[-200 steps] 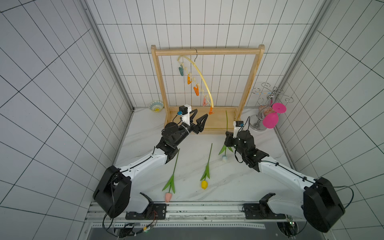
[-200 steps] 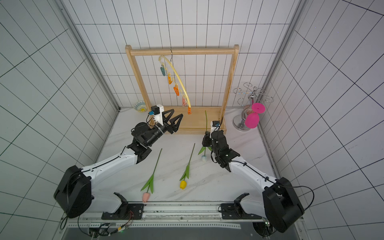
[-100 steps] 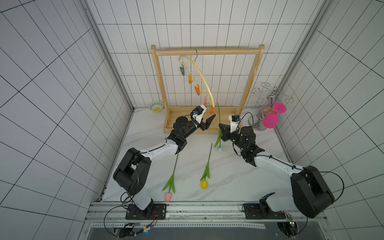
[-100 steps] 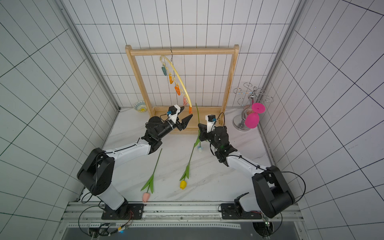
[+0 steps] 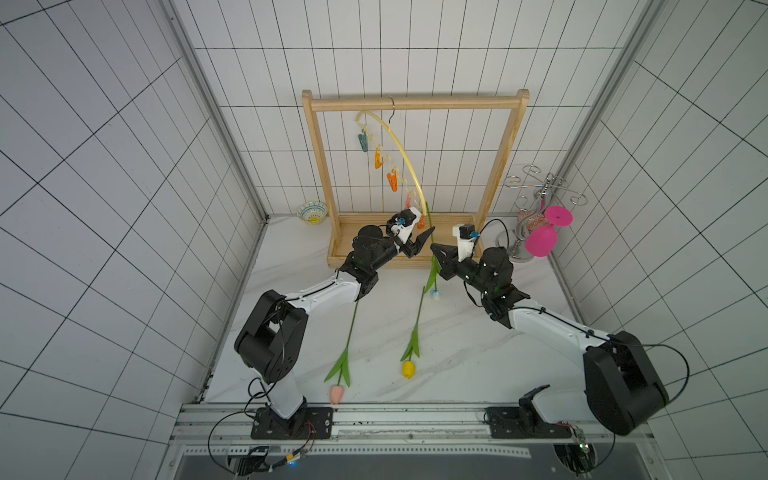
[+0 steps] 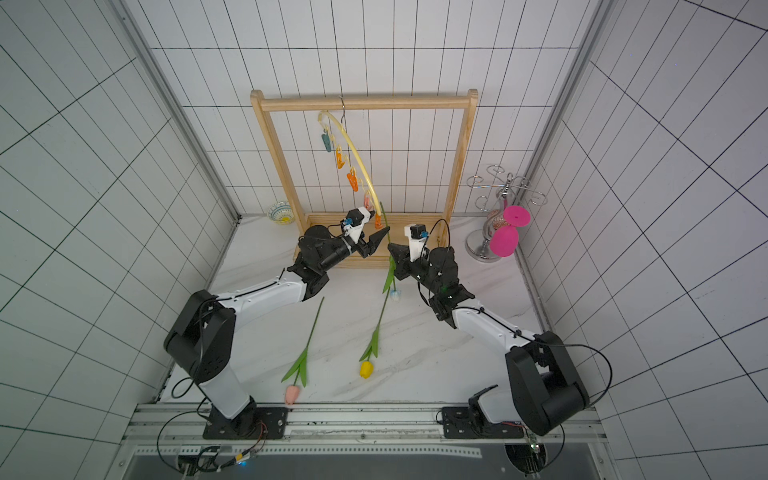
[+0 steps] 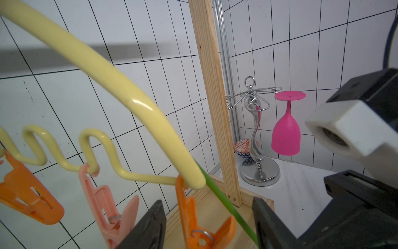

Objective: Dry the flowers on a clothes hanger
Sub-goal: Open the clamp at the hanger.

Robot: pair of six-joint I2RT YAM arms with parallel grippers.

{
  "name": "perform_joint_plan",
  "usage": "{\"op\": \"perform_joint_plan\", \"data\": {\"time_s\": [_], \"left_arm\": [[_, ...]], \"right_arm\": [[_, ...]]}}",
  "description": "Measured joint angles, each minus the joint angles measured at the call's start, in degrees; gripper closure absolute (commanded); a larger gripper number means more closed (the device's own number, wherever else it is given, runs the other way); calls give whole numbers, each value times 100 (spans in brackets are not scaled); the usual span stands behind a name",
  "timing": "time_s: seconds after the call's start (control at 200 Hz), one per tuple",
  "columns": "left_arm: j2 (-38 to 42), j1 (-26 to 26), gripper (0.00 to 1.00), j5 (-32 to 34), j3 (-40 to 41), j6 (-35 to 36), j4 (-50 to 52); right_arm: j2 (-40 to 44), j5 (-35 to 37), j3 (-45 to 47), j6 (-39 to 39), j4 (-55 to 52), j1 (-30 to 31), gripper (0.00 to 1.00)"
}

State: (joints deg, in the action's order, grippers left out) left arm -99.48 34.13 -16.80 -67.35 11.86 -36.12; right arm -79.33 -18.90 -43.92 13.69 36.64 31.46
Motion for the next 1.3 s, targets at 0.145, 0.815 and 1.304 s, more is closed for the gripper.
{"op": "perform_joint_plan", "data": {"time_s": [0.145, 0.815, 1.304], "left_arm": [[-63, 0, 42, -57, -68, 7, 57], [-92, 0, 64, -131, -306, 63, 256], [-92, -13, 80, -87, -306, -444, 136]], "right_arm": [[-2, -44, 0, 0, -7, 0, 100], [-7, -105, 0, 0, -66, 0, 100], [-179, 1106, 2, 319, -249, 0, 100]]}}
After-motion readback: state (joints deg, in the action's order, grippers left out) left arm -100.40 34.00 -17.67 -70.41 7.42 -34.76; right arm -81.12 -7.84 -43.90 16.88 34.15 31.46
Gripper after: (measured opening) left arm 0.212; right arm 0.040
